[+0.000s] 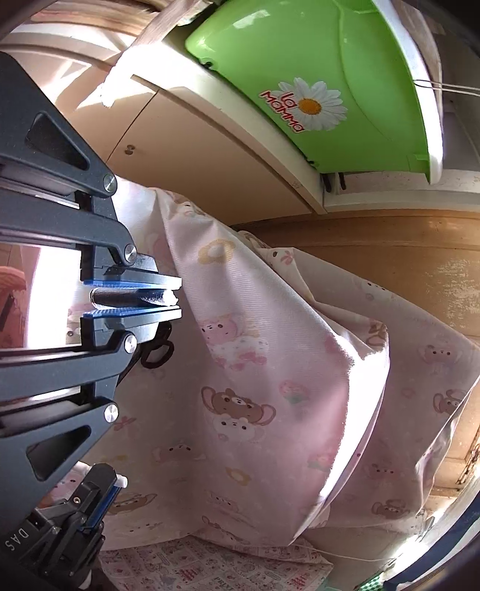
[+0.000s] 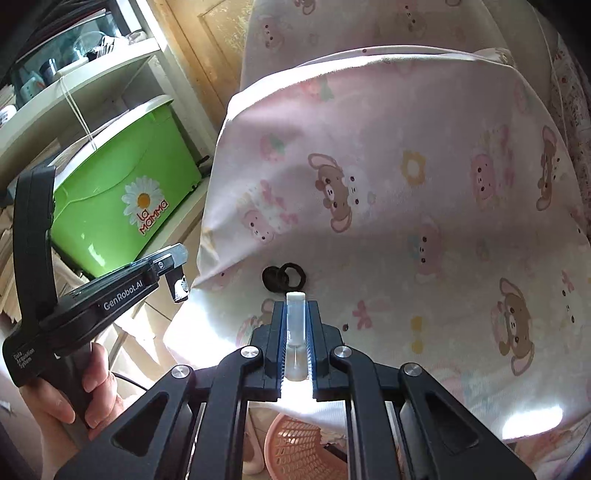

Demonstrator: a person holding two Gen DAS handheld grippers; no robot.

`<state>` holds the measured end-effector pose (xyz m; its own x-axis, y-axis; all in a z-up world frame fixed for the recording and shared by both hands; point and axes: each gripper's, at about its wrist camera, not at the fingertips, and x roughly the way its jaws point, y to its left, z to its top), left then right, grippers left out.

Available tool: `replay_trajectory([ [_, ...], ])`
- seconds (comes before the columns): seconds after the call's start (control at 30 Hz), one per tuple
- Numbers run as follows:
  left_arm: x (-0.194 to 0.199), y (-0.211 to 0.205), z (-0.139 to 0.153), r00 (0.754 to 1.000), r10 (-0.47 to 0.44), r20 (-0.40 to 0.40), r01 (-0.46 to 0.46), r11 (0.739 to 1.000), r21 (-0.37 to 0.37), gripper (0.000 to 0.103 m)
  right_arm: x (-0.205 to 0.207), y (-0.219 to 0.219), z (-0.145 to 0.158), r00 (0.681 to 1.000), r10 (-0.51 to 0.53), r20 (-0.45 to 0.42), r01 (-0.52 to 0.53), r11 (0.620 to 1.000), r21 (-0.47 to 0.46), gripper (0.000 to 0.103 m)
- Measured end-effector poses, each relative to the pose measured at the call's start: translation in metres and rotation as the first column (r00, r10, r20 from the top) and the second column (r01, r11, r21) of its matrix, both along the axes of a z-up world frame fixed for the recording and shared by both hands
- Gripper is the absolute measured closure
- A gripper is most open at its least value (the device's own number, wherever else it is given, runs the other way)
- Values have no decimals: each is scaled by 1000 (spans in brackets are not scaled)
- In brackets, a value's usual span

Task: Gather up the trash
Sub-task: 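Grasp the white cotton swab with the right tool, then carry the swab over the wastebasket and open the right tool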

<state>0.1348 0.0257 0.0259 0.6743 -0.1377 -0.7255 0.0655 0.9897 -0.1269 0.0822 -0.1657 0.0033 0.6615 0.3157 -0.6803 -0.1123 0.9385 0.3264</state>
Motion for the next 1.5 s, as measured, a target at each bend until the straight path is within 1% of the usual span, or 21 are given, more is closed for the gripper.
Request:
replay_trajectory([
  [0.03,-3,2,-3,1000,0,-12,-1,1000,-19,95,-7,-2,-1,1000,4,0,-4,1000,2,92],
  [0.07,-7,2,-6,1000,3,-17,-3,1000,-5,95,-14,-4,-4,1000,8,-8,-8,1000,10,92],
  [0.13,-19,0,-13,1000,20,-11,-20,999,48,95,-24,-4,-14,999,34,-35,-34,999,8,92],
  [0.17,-25,1,-15,1000,20,-17,-19,999,44,95,-30,-5,-19,998,43,-42,-43,999,-2,92],
  [0.27,-38,6,-19,999,-10,-50,8,999,-42,95,-43,-6,-35,996,45,-71,-46,999,-21,92],
  [0.37,-49,7,-25,997,-30,-77,24,996,-84,95,-52,-11,-47,991,49,-121,-47,999,22,92],
  [0.43,-50,10,-34,989,-61,-136,41,989,-145,95,-57,-12,-52,989,62,-133,-58,998,32,92],
  [0.5,-52,16,-50,974,-69,-217,20,975,-222,97,-62,-10,-55,988,76,-134,-74,997,19,92],
  [0.57,-53,20,-62,962,-67,-266,-7,964,-265,97,-64,-7,-58,986,92,-138,-92,996,10,92],
  [0.6,-55,20,-65,959,-74,-274,-3,963,-271,97,-65,-6,-60,984,101,-146,-100,995,10,92],
  [0.7,-61,14,-67,959,-80,-273,11,970,-244,97,-65,-1,-65,978,126,-168,-125,992,14,92],
  [0.8,-63,12,-75,947,-95,-306,11,964,-266,97,-66,5,-72,973,137,-185,-141,990,-6,92],
  [0.83,-63,10,-78,944,-98,-316,13,966,-259,97,-65,7,-76,971,136,-196,-142,990,-19,92],
  [0.9,-60,4,-87,935,-94,-341,20,976,-215,97,-64,10,-85,965,142,-223,-153,988,-31,92],
  [0.97,-60,3,-96,924,-84,-373,15,983,-184,97,-62,13,-95,957,143,-253,-157,987,-37,92],
  [1.07,-65,-2,-108,906,-94,-414,24,985,-171,96,-62,15,-107,944,158,-289,-175,984,-35,92],
  [1.17,-69,-5,-128,878,-88,-470,11,987,-163,96,-62,16,-120,939,143,-313,-172,983,-67,92],
  [1.23,-71,-8,-141,865,-77,-496,4,989,-145,96,-60,16,-132,932,130,-338,-168,982,-86,92],
  [1.3,-72,-9,-156,855,-53,-516,-10,993,-118,96,-57,15,-145,923,121,-364,-166,981,-96,92],
  [1.4,-72,-11,-174,838,-52,-543,-14,993,-117,96,-56,19,-165,912,109,-395,-173,977,-128,92],
  [1.5,-72,-14,-188,834,-51,-550,-12,994,-110,96,-57,21,-187,900,104,-423,-185,971,-155,92],
])
